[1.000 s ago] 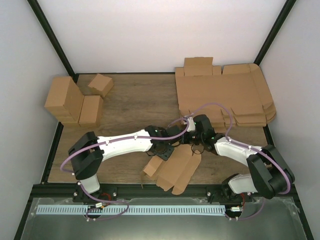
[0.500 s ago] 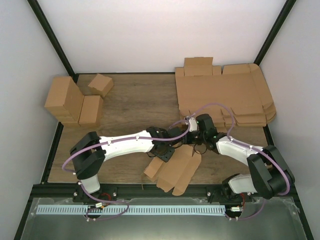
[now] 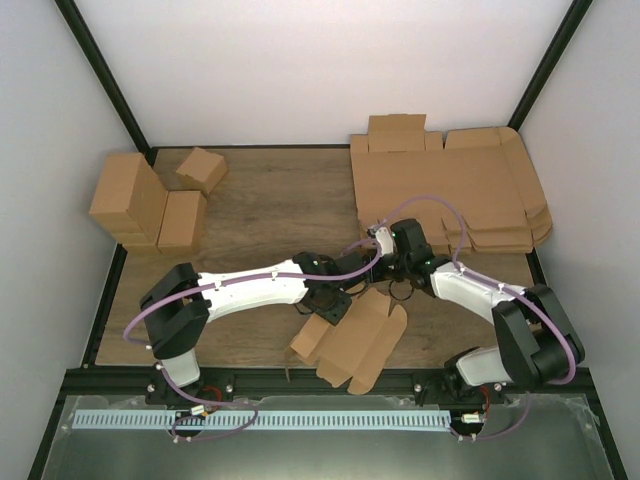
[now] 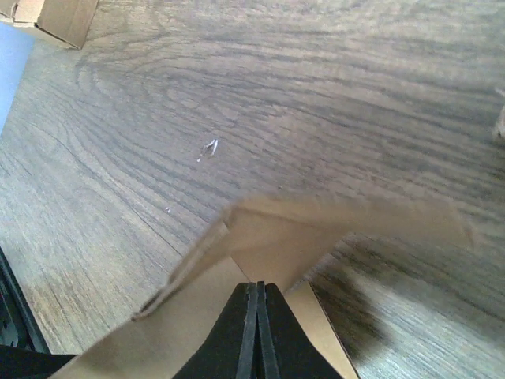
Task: Fold the paper box
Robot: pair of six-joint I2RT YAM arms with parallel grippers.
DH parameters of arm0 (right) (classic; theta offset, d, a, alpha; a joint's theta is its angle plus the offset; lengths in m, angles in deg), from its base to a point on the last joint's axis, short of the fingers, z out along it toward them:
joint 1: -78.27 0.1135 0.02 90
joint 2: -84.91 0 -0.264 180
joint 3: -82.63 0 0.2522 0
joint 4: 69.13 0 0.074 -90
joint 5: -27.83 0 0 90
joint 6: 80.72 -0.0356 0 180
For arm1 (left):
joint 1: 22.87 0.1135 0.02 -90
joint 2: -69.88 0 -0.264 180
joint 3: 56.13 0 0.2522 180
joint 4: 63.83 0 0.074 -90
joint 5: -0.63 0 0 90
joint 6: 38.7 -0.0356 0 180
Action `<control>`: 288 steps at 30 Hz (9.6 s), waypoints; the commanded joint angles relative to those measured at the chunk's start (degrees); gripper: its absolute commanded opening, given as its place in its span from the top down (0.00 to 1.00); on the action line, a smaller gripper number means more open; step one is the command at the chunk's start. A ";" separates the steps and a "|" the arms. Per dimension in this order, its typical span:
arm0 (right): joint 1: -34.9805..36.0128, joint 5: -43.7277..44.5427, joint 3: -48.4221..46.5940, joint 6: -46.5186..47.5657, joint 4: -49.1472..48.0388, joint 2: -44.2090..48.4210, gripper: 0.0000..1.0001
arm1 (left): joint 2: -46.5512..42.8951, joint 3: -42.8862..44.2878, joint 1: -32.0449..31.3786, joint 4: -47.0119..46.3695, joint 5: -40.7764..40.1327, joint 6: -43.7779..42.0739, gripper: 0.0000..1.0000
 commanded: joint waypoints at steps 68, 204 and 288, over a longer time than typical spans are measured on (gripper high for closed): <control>-0.38 -12.06 -1.31 1.26 13.02 4.12 0.92 | -0.54 2.07 -0.63 0.34 2.68 -2.57 0.54; 5.24 -3.93 5.63 -1.44 5.63 3.43 0.99 | 3.07 3.21 -6.39 1.81 -4.39 -2.65 0.55; 4.37 14.37 1.13 0.46 14.32 15.45 0.99 | 3.30 3.59 -4.78 6.01 -10.47 -6.21 0.56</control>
